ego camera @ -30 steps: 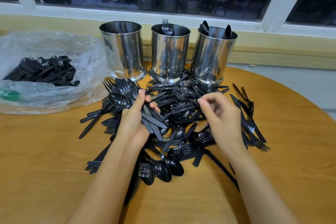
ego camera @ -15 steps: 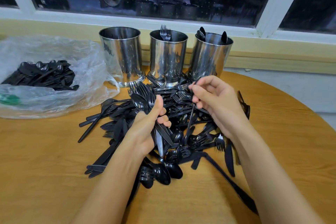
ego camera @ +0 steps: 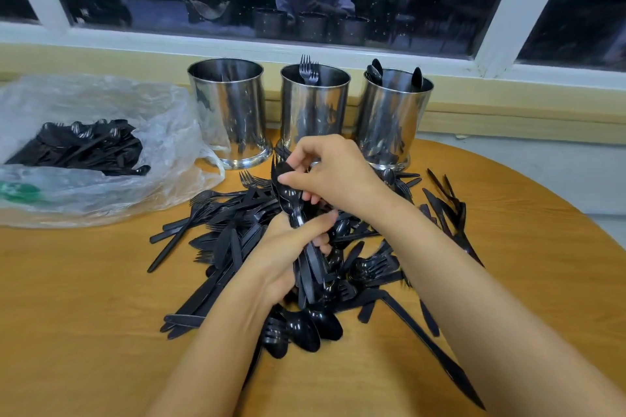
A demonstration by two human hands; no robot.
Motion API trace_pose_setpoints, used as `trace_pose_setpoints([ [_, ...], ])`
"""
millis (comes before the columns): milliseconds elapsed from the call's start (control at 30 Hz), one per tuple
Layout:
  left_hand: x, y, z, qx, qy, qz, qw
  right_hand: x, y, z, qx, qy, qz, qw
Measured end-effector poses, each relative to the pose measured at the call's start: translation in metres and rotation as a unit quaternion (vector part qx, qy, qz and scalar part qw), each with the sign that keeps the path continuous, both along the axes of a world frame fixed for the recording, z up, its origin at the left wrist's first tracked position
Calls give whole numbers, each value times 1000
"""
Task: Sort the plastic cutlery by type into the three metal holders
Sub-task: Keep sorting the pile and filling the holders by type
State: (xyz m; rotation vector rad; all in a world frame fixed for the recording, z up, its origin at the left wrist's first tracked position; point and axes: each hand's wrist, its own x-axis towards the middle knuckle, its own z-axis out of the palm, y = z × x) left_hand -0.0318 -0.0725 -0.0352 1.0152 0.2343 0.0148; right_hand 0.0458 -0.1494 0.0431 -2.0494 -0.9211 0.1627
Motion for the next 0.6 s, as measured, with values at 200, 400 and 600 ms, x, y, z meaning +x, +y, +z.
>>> trace_pose_setpoints([
  [200, 1, 2, 6, -53, -19, 35, 998, 2, -25, -9, 118, 4, -46, 992],
  [400, 1, 12, 12, -116, -43, 112, 986, 9, -81, -63, 75, 28, -151, 985],
  [600, 3, 17, 7, -134, -46, 154, 978, 8, -89, -101, -60, -44, -153, 985],
])
